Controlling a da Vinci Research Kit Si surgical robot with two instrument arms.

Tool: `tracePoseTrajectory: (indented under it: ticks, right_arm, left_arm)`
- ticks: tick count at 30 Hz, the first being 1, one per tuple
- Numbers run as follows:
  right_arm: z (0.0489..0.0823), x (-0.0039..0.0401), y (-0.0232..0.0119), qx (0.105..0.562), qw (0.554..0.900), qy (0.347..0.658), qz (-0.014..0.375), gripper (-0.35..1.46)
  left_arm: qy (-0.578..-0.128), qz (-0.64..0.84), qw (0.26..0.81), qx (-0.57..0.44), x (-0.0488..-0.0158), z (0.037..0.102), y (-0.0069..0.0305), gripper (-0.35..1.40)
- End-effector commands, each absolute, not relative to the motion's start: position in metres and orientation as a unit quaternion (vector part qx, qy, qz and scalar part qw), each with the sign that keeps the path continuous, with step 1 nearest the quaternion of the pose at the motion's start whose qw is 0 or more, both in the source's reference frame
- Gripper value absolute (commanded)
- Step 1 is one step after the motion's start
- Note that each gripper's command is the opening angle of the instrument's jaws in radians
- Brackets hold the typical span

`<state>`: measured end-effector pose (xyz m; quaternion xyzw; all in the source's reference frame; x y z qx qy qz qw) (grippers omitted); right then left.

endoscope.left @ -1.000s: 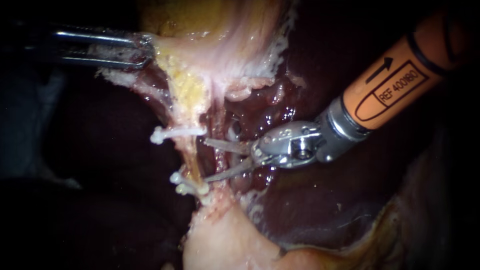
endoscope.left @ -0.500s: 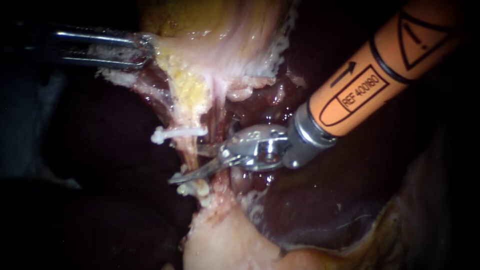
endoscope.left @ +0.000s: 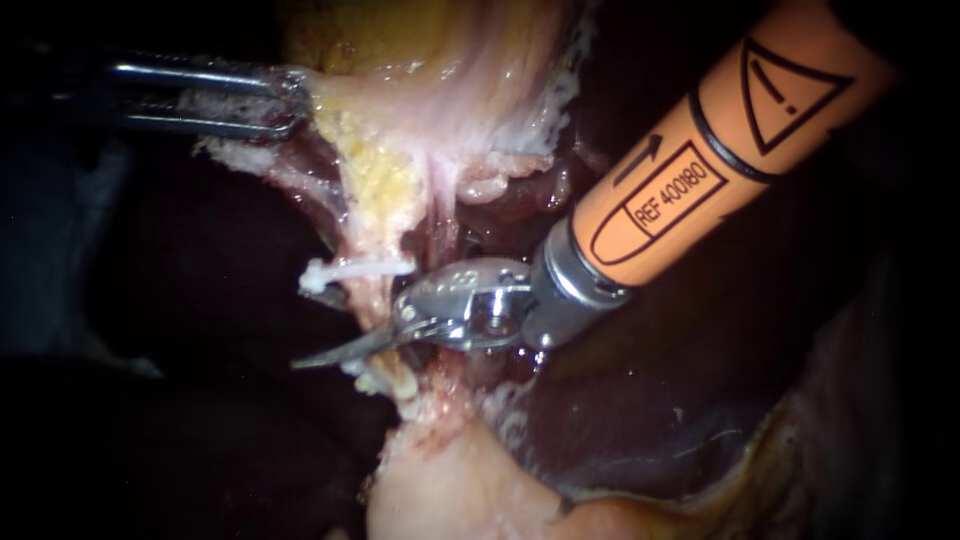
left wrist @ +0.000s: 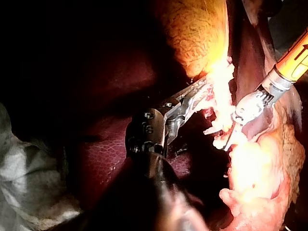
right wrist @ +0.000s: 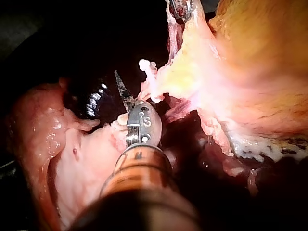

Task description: Go to the cutting position left tube

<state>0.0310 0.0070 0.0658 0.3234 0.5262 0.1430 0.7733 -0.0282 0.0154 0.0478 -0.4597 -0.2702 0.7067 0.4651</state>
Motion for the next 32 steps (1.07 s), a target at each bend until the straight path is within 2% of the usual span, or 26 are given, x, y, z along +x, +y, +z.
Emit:
tracePoseTrajectory:
  ticks: [1,11,17,32]
  right_arm:
    - [0.0652,0.0310,0.0069,0.328,0.770,0.529,0.139,1.43]
    - [0.0601,0.0322,0.0052,0.365,0.736,0.556,0.126,1.43]
    - [0.0579,0.0327,0.0052,0.384,0.712,0.572,0.136,1.43]
    - [0.0574,0.0323,0.0060,0.392,0.703,0.577,0.140,1.45]
  left_arm:
    - [-0.270,0.707,0.465,-0.460,-0.0282,0.0478,0.0154,-0.35]
    - [-0.270,0.707,0.465,-0.460,-0.0282,0.0478,0.0154,-0.35]
    - [-0.270,0.707,0.465,-0.460,-0.0282,0.0478,0.0154,-0.35]
    - [-0.270,0.707,0.465,-0.460,-0.0282,0.0478,0.0154,-0.35]
